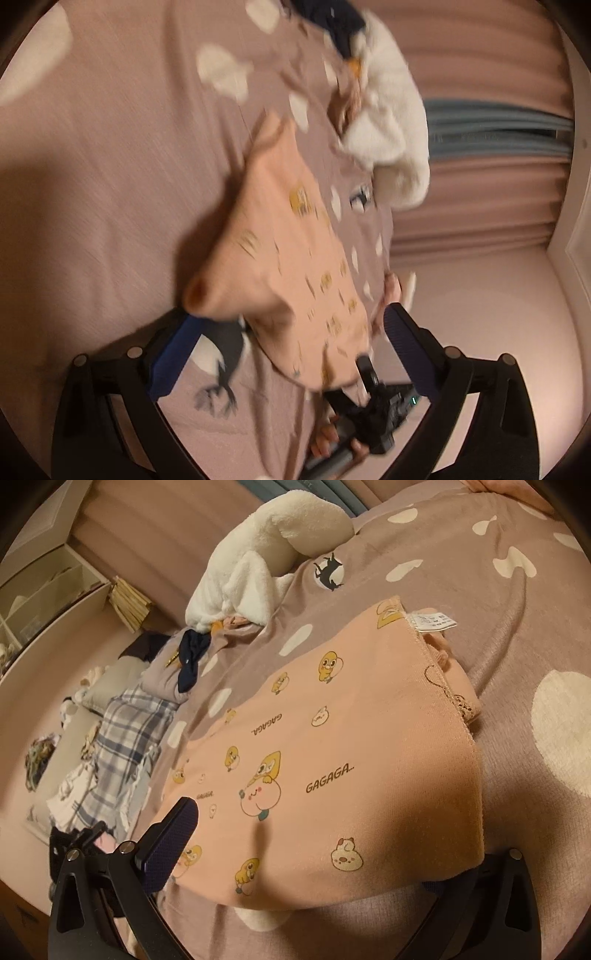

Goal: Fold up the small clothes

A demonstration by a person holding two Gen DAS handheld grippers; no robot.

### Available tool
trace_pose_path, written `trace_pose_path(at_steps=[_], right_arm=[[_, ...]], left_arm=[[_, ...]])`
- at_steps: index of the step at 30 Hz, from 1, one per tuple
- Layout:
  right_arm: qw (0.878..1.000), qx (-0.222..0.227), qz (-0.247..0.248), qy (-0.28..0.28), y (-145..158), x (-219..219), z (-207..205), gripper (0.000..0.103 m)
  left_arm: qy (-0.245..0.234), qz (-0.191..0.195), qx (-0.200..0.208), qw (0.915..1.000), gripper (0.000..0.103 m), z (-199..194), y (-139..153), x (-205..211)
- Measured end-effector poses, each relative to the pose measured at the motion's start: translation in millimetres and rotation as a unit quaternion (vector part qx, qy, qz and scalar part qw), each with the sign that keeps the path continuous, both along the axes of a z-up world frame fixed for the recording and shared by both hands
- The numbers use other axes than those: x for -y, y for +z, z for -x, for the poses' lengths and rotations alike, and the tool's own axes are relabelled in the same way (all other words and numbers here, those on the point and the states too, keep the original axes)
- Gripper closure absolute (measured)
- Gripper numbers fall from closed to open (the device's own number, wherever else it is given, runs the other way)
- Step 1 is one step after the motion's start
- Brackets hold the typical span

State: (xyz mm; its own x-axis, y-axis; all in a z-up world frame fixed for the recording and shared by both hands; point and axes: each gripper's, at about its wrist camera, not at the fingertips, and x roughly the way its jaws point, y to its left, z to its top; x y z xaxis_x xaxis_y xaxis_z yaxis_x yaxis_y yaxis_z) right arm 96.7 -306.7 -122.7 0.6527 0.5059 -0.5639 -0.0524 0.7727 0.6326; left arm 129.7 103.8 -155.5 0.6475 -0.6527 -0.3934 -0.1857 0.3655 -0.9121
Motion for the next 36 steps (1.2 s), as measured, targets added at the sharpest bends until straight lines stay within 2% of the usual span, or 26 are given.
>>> trace_pose_path(at_steps=[2,4,5,7,9,11,14,19,22,23,24,26,28,30,32,34,35,36], right_arm=[[1.0,0.0,0.0,0.0,0,-1,-1,0.0],[1.0,0.0,0.001,-0.001,0,0,-1,0.0],[1.0,0.0,0.001,-0.001,0,-1,-1,0.0],[1.0,0.0,0.002,-0.001,0,-1,-1,0.0],[1.0,0.0,0.005,0.0,0,-1,-1,0.0],[1.0,0.0,0.008,0.0,1,-1,0,0.0],[1.0,0.0,0.011,0.0,1,-1,0,0.0],[1.0,0.001,0.016,0.0,2,-1,0,0.0],[1.0,0.001,0.017,0.0,3,-2,0,0.0],[1.0,0.001,0.017,0.0,3,-2,0,0.0],[1.0,0.001,0.017,0.0,3,-2,0,0.0],[1.0,0.001,0.018,0.0,3,-2,1,0.0],[1.0,0.003,0.02,0.0,2,-1,1,0.0],[1.0,0.004,0.019,0.0,2,-1,1,0.0],[1.0,0.004,0.019,0.0,2,-1,1,0.0],[1.0,0.004,0.02,0.0,2,-2,0,0.0],[1.0,0.004,0.02,0.0,2,-2,1,0.0],[1.0,0.004,0.022,0.0,2,-1,1,0.0]], left_arm=[[0.009,-0.036,0.0,0.9993,0.01,0,2,0],[-0.007,-0.095,-0.014,0.9954,0.029,-6,2,8],[-0.006,-0.129,-0.019,0.9914,0.035,-5,3,13],[0.004,-0.165,-0.017,0.9862,0.044,-3,5,17],[0.011,-0.167,-0.016,0.9857,0.047,-2,1,14],[0.018,-0.157,-0.019,0.9872,0.055,-2,-4,10],[0.008,-0.162,-0.023,0.9865,0.062,-3,-6,5],[-0.025,-0.246,-0.026,0.9687,0.074,-8,6,18],[-0.02,-0.262,-0.024,0.9647,0.08,-9,7,18],[-0.016,-0.277,-0.021,0.9605,0.081,-10,9,18],[-0.011,-0.296,-0.019,0.9548,0.082,-12,12,19],[-0.002,-0.348,-0.01,0.9376,0.085,-16,22,22],[0.016,-0.381,-0.003,0.9246,0.088,-19,32,19],[0.034,-0.369,-0.005,0.9287,0.09,-17,35,8],[0.029,-0.326,-0.013,0.9449,0.084,-13,35,-3],[-0.005,-0.277,-0.034,0.9603,0.06,-12,29,-4],[-0.009,-0.259,-0.039,0.9649,0.054,-9,29,-2],[-0.011,-0.236,-0.033,0.971,0.039,-3,27,2]])
